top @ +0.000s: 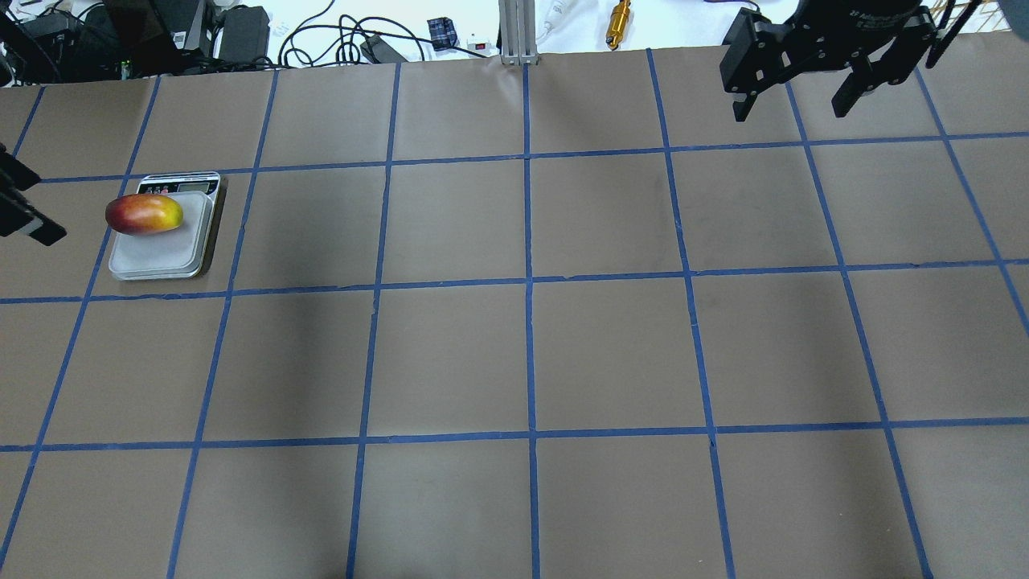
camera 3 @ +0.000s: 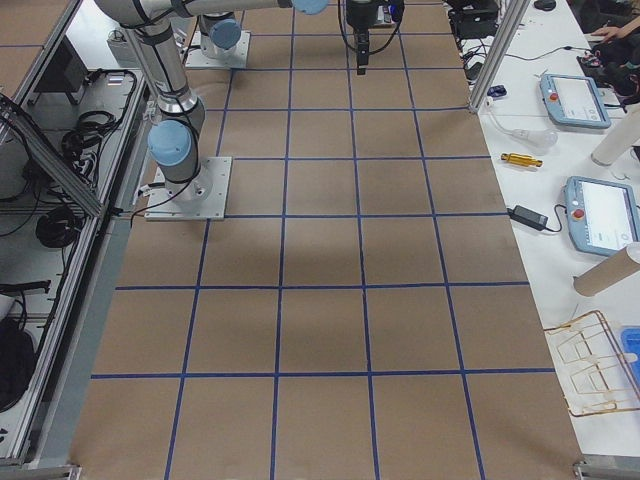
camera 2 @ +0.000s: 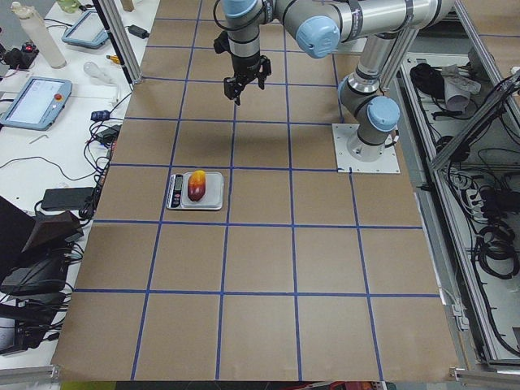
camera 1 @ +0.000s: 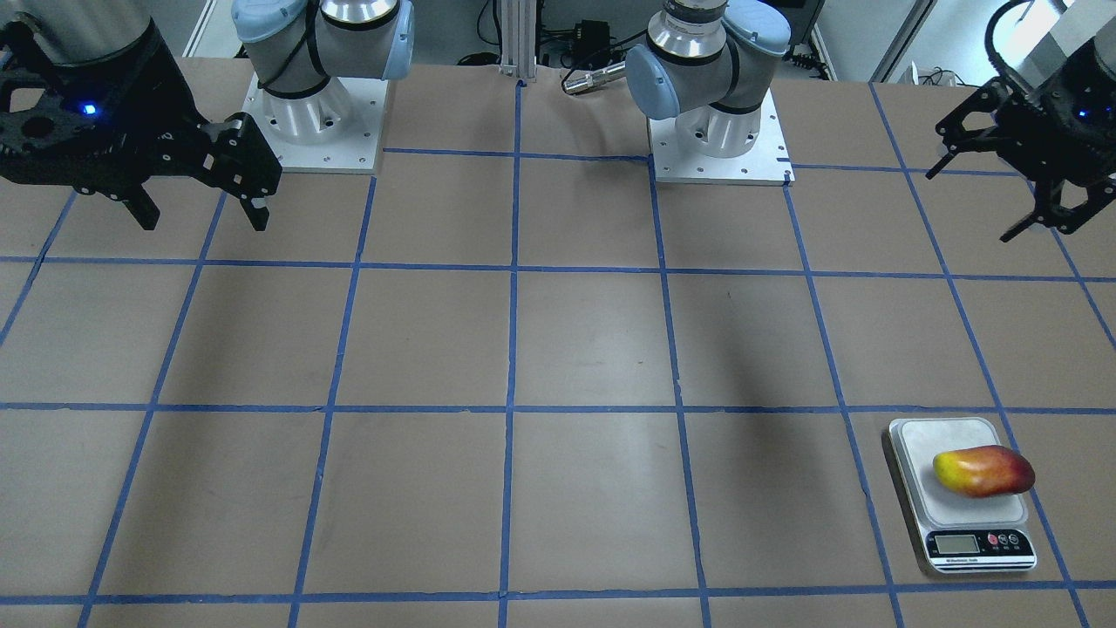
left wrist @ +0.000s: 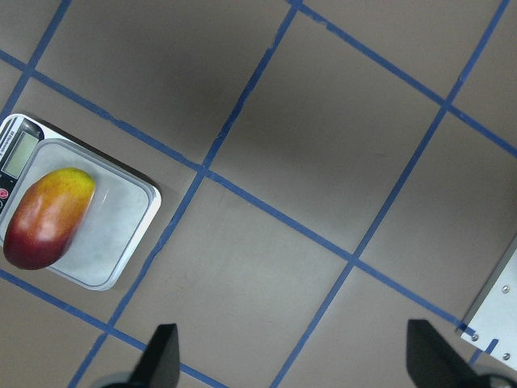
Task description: Weigh mango
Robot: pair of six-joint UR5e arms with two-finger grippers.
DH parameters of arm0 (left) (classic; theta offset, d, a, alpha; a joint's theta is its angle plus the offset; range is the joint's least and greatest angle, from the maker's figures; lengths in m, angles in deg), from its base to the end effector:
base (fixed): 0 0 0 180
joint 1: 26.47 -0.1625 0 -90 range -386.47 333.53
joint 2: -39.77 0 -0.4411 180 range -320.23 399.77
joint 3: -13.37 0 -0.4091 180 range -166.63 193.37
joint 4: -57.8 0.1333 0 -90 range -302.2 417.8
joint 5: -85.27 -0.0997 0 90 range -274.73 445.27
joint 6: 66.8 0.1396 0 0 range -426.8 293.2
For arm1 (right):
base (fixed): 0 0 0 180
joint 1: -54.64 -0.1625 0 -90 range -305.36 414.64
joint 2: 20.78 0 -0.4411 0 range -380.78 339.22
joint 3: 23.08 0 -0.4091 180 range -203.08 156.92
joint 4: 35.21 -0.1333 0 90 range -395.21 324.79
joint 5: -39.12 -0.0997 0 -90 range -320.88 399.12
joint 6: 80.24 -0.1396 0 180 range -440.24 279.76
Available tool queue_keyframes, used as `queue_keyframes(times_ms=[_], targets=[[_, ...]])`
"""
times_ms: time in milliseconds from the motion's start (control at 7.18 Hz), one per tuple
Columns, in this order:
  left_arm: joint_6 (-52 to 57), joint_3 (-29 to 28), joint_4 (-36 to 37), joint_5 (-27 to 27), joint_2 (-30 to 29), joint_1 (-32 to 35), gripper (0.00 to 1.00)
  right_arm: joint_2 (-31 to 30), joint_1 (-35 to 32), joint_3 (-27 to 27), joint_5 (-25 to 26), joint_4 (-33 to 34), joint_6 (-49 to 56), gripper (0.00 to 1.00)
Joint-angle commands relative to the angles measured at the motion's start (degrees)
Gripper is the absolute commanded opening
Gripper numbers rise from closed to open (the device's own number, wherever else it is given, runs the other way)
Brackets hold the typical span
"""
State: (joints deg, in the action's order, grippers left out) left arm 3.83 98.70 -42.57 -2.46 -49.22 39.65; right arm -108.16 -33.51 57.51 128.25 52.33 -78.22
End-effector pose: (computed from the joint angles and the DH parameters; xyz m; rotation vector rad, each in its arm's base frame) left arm 0.0703 -0.5018 0.4968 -1.2095 -2.8047 -0.0405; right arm 0.1180 -0.5404 0.5198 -0.0055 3.1267 -0.1189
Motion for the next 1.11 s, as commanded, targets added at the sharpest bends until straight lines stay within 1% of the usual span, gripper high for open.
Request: queue_keyframes(times_ms=[0, 278, 557, 696, 835, 975], targets=[[-22.0, 0.0, 0.7, 0.1, -0.6, 10.1, 1.00, -0.1, 0.0, 0.0, 0.0, 0.0, 0.0, 1.00], [-36.3, -0.3, 2.4, -0.1, -1.4, 17.7, 1.00, -0.1, 0.1, 0.0, 0.0, 0.0, 0.0, 1.00], [-55.2, -0.3, 2.5, 0.0, -1.5, 21.4, 1.00, -0.1, 0.0, 0.0, 0.0, 0.0, 0.0, 1.00], [-60.7, -0.3, 2.5, 0.0, -1.5, 21.9, 1.00, 0.0, 0.0, 0.0, 0.0, 0.0, 0.0, 1.00], [-63.5, -0.3, 3.4, -0.1, -1.5, 22.1, 1.00, -0.1, 0.0, 0.0, 0.0, 0.0, 0.0, 1.00], [-65.8, -0.1, 6.9, -0.1, -1.6, 22.6, 1.00, -0.1, 0.0, 0.0, 0.1, 0.0, 0.0, 1.00]])
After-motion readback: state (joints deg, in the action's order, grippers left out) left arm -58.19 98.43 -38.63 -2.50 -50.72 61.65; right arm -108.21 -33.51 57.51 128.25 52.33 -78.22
